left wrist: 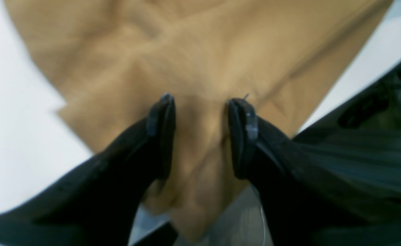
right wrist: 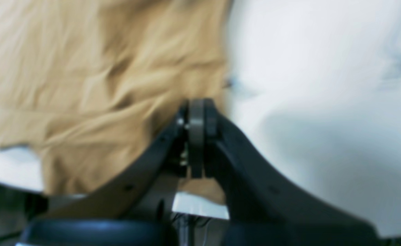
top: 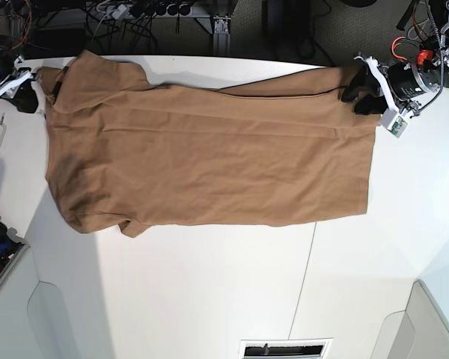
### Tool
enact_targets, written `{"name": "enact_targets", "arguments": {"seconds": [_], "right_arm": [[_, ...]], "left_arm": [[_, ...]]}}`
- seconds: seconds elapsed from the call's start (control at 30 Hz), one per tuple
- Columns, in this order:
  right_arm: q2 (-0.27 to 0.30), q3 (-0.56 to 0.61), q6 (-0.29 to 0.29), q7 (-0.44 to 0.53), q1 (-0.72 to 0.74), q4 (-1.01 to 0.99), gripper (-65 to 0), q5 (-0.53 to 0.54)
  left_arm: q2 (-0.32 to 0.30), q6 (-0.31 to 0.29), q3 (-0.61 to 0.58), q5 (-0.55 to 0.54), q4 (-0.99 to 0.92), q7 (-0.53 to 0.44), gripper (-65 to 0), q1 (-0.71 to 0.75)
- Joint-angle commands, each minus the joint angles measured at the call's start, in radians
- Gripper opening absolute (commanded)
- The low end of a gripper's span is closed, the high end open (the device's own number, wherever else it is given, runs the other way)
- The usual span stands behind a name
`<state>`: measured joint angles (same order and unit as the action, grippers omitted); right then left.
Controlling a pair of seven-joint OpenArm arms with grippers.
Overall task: Layout the t-shirt on the table in an organized manner, then fold the t-shirt properly
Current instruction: 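Release the fold and regrasp the folded edge with both grippers, then grasp the opposite shirt edge with both grippers and fold it lengthwise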
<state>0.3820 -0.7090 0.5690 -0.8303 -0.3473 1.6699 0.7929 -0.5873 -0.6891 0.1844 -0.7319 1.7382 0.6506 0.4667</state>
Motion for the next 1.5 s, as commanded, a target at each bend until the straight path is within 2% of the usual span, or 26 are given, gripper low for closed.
{"name": "enact_targets", "arguments": {"seconds": [0.0,0.03,0.13,0.2,0.37,0.43,0.5,0.6,0.7,0.8,1.07,1.23,1.47], "right_arm": [[0.019,-0.027,0.003,0.032,0.037,0.017,-65.0,0.019],[0.019,-0.039,0.003,0.043,0.065,0.017,-61.6,0.018],[0.019,-0.048,0.002,0.082,0.155,0.015,-39.7,0.002],[0.019,-0.045,-0.005,0.104,0.225,0.000,-31.9,-0.005],[0.016,-0.015,-0.024,0.138,0.446,-0.171,-31.1,-0.100],[0.017,0.001,-0.027,0.190,0.526,-0.302,-31.1,-0.153],[0.017,0.004,-0.028,0.240,0.603,-0.445,-31.1,-0.189],[0.017,0.005,-0.027,0.281,0.717,-0.650,-31.1,-0.243],[0.017,0.015,-0.027,0.315,0.806,-0.813,-31.1,-0.319],[0.016,0.061,-0.027,0.341,0.842,-0.913,-31.1,-0.341],[-0.003,0.235,-0.027,0.371,0.851,-0.946,-31.1,-0.369],[-0.037,0.250,-0.027,0.372,0.851,-0.946,-31.1,-0.386],[-0.070,0.251,-0.014,0.370,0.851,-0.946,-31.1,-0.386]], "left_arm": [[-0.017,-0.009,0.033,-0.029,0.023,-0.019,-36.4,-0.018],[-0.019,-0.009,0.056,-0.050,0.023,-0.019,-36.4,-0.029],[-0.028,-0.009,0.106,-0.114,0.023,-0.018,-36.4,-0.068],[-0.034,-0.009,0.109,-0.116,0.022,-0.018,-36.4,-0.102],[-0.034,-0.009,0.109,-0.116,-0.028,-0.018,-36.4,-0.204],[-0.036,-0.009,0.108,-0.117,-0.080,-0.018,-35.9,-0.236],[-0.042,-0.009,0.097,-0.119,-0.143,-0.019,-32.5,-0.260],[-0.048,-0.009,0.069,-0.122,-0.233,-0.019,-30.1,-0.304],[-0.047,-0.009,0.032,-0.121,-0.301,-0.019,-30.1,-0.359],[-0.047,-0.009,-0.018,-0.116,-0.363,-0.019,-30.1,-0.413],[-0.047,-0.009,-0.062,-0.076,-0.593,-0.047,-30.1,-0.600],[-0.047,-0.009,-0.062,-0.069,-0.777,-0.064,-30.1,-0.723],[-0.039,-0.009,-0.062,-0.026,-0.932,-0.100,-30.1,-0.851]]}}
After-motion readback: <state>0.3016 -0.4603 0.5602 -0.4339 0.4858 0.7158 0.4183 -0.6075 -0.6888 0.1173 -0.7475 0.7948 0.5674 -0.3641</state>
